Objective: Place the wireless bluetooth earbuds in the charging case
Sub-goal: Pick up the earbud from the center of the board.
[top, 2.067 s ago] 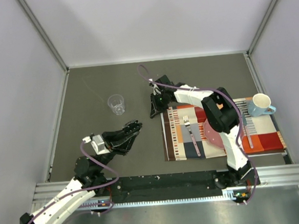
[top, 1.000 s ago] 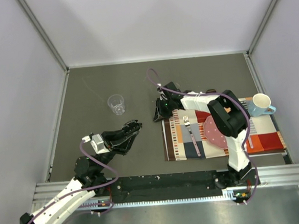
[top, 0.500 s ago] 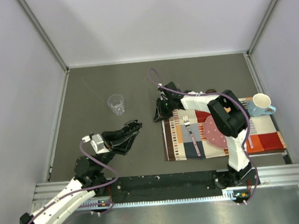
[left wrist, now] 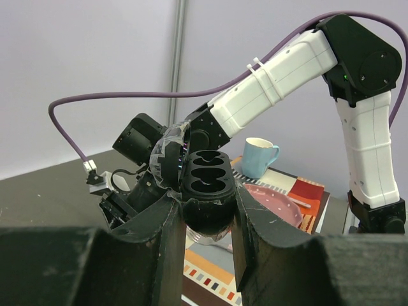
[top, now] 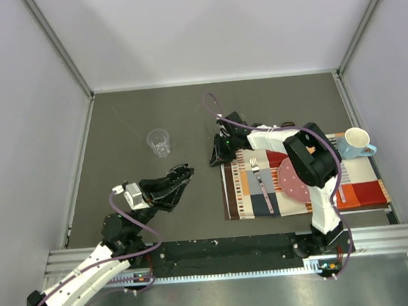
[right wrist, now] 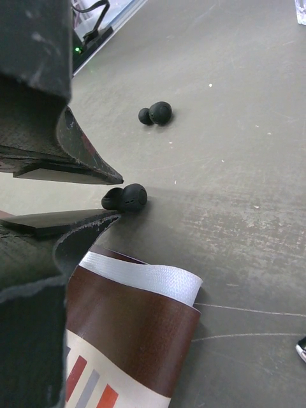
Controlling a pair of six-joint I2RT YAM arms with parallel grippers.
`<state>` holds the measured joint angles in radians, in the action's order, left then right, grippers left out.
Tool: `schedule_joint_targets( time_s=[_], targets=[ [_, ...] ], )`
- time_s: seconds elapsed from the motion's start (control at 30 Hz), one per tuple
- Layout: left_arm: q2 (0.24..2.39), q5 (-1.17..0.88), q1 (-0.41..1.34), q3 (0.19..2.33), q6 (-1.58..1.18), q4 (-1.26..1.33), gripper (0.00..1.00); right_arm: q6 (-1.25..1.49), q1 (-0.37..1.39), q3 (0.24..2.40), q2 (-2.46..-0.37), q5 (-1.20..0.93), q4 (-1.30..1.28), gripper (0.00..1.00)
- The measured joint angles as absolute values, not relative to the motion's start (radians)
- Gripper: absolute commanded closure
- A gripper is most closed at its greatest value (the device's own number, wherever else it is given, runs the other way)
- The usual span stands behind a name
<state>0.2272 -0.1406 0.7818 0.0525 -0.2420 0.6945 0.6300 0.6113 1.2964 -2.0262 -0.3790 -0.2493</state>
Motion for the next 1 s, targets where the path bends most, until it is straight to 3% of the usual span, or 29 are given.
schedule_joint_targets(
  time_s=[0.33, 0.57, 0.83, 1.0],
  targets=[
    [0.232, -0.14, 0.782, 0.052, -0.242, 0.693, 1.0, 0.632, 0.604, 1.296, -2.026, -0.395, -0.244, 0.68],
    [0.232, -0.139, 0.782, 0.052, -0.242, 0.693, 1.0, 0.63, 0.598, 1.296, -2.026, -0.398, -0.244, 0.78],
    [0.233, -0.137, 0.782, 0.052, -0.242, 0.694, 1.0, 0.63, 0.591, 1.296, -2.026, -0.39, -0.247, 0.73],
    [0.236, -0.137, 0.782, 0.052, -0.242, 0.693, 1.0, 0.629, 0.59, 1.295, -2.024, -0.387, -0.247, 0.79]
  ],
)
